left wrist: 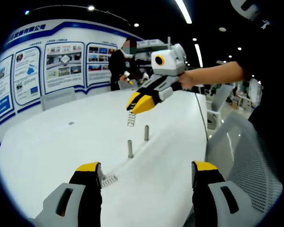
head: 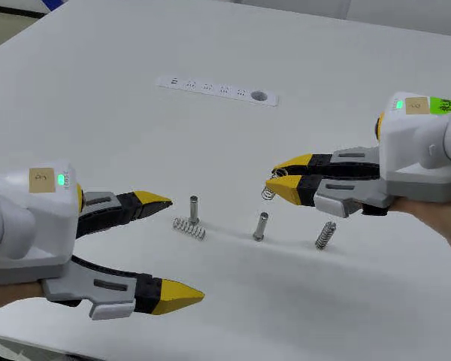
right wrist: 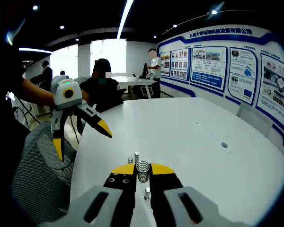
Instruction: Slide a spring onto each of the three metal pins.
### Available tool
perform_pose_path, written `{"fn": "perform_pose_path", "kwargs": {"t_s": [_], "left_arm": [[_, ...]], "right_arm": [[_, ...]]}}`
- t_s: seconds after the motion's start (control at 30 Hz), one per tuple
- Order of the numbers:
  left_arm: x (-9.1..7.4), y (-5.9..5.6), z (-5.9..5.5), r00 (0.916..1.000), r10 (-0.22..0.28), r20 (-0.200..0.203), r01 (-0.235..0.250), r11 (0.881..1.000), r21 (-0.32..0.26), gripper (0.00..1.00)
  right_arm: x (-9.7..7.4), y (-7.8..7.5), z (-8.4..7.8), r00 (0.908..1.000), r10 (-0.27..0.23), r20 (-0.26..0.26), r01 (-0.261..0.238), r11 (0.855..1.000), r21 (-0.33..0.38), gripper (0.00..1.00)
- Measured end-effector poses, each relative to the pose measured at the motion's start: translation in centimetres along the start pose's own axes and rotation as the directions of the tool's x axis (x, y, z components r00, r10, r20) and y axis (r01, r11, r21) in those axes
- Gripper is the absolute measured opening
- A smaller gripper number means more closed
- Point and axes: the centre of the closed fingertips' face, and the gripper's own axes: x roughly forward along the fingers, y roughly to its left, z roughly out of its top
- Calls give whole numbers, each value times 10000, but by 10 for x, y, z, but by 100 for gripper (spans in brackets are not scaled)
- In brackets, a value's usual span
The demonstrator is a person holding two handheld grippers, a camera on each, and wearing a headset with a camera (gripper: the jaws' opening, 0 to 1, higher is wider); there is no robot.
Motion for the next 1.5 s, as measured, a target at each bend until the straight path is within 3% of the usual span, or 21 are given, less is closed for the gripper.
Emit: {"fn": "perform_pose_path", "kwargs": {"t_s": [0.17,0.37,0.6,0.83,1.5], "left_arm": [[3,-2,0,9991,66,421,-54,9996,-268,85],[3,0,-4,9997,-21,243,27,9997,-235,86],[1,14,0,9992,229,313,-220,9993,-298,85],[1,20,1,9987,406,315,-393,9985,-385,84],[-3,27,3,9982,518,303,-501,9972,-558,82]], "right_arm": [[4,-5,-11,9997,-88,-232,94,9997,236,11],[8,-11,-23,9988,-202,-440,225,9984,523,11],[15,-10,-33,9981,-157,-604,199,9975,680,11],[22,-11,-42,9965,-38,-839,103,9969,775,11],[46,-11,-81,9834,-113,-1813,213,9984,530,11]]}}
